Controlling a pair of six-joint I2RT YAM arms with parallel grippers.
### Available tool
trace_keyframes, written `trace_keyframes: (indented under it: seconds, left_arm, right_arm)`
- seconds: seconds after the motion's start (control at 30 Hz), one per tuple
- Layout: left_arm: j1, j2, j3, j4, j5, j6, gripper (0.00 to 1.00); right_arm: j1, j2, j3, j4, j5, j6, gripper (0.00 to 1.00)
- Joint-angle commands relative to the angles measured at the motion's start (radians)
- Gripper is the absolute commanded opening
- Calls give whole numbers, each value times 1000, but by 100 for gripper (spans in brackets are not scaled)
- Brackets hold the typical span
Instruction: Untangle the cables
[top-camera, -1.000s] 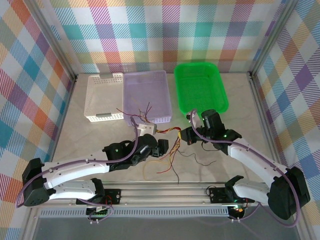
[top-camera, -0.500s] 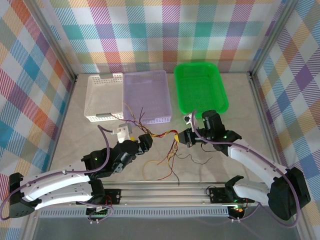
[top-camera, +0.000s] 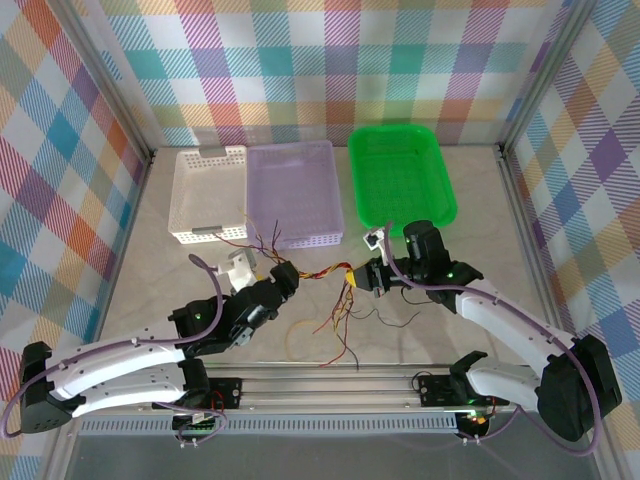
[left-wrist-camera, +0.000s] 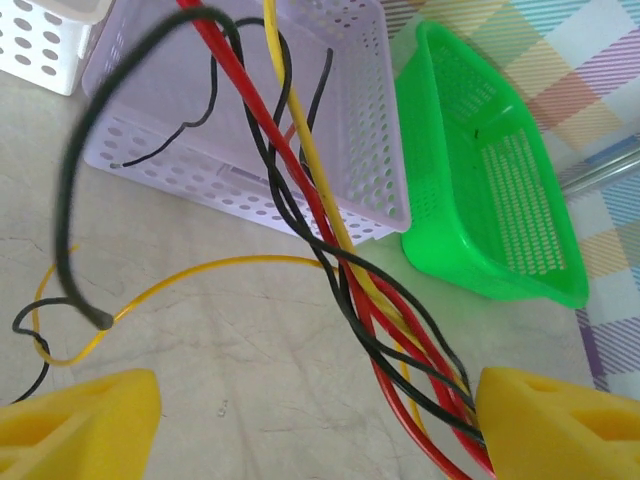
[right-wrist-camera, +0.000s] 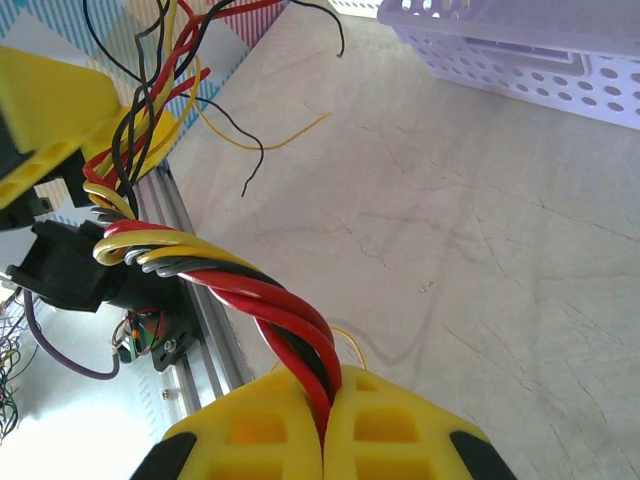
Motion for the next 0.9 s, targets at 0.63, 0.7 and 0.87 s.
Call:
trace_keyframes:
  seconds: [0.63,0.7,0.87]
  left_arm:
    - [7,102,-11,201,24,-109,41]
    - [10,101,-16,214,31,-113,38]
    - [14,102,-20,228,42,-131,15]
  right_arm:
    - [19,-5,-18,58,-55,-30,0]
    - [19,-4,-18,60,-53,-30,0]
    - [19,-5,-21,63,-52,-32,0]
